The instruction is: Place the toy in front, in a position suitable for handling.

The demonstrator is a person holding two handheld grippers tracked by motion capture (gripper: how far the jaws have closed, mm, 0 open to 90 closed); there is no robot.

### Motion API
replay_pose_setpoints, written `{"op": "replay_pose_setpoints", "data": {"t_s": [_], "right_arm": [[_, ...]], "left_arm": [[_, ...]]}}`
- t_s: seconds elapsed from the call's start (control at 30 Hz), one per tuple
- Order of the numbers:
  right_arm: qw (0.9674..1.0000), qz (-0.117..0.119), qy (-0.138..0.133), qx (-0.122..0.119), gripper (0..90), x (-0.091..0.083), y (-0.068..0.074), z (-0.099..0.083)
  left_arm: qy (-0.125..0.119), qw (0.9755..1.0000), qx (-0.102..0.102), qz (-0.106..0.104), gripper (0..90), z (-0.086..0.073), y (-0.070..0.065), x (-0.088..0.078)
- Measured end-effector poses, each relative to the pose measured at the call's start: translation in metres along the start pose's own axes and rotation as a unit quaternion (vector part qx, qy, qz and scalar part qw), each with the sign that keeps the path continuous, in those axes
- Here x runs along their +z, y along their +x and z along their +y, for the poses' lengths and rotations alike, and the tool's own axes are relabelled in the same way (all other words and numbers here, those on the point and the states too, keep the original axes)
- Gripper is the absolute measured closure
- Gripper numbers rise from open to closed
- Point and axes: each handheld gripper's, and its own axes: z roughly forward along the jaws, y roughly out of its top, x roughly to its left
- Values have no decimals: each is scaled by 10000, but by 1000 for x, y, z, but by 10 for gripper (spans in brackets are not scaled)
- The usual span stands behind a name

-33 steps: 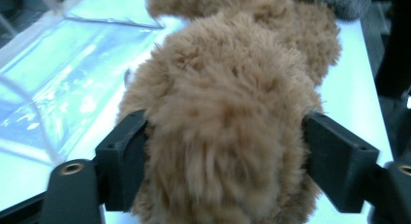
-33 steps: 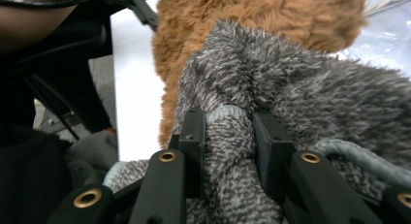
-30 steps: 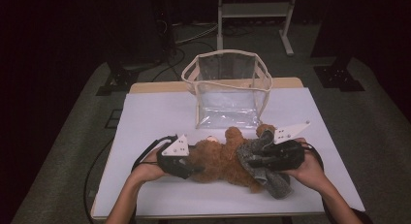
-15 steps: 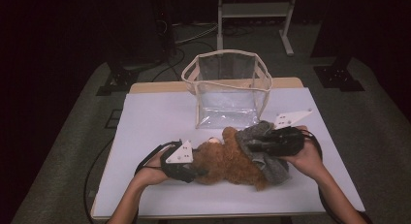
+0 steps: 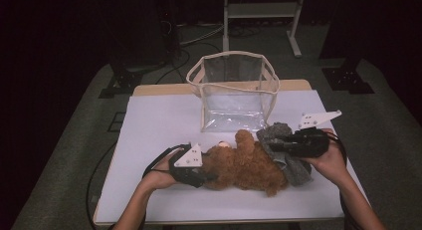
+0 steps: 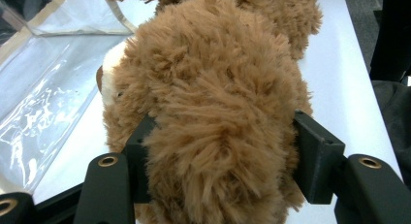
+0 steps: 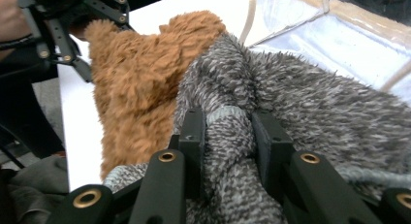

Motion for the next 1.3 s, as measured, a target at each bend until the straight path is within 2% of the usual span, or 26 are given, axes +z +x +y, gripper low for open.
{"op": "replay_pose_setpoints", "data": {"t_s": [0.13,0.27,0.37,0.53,0.6,0.73,0.8,0.83,0.93,1.07,1.17,1.3], "right_arm": [[9999,-83,-23,93,686,4,-13,3],[9985,-322,-79,441,686,-1,-36,-1],[9981,-295,-92,526,685,-3,-40,-5],[9986,-203,-127,479,685,-5,-29,-8],[9988,-95,-184,452,683,-4,-23,-9],[9993,127,-196,288,682,-2,-9,-8],[9997,65,-139,179,682,-3,-2,-7],[9997,47,-143,207,682,-5,-1,-8],[9992,148,-275,237,683,-13,2,-8],[9985,302,-449,31,683,-19,16,5],[9980,419,-429,-197,683,-8,28,21],[9967,628,-227,-455,683,25,41,38]], "left_arm": [[-63,10000,-34,-65,386,-1,-2,-2],[-53,10000,-11,-65,386,-2,-2,-3],[-57,10000,-18,-60,384,-1,-1,-2],[-77,9999,-47,-56,384,2,0,0],[-146,9998,-135,-100,384,2,1,1],[-122,9998,-139,-109,383,6,3,4],[-81,9999,-114,-80,381,9,4,6],[-61,9999,-113,-72,380,9,4,6],[-31,9999,-140,-68,376,11,8,8],[-48,9998,-151,-94,376,15,11,11],[-68,9998,-123,-120,376,18,9,13],[-80,9998,-59,-159,377,19,7,15]]}}
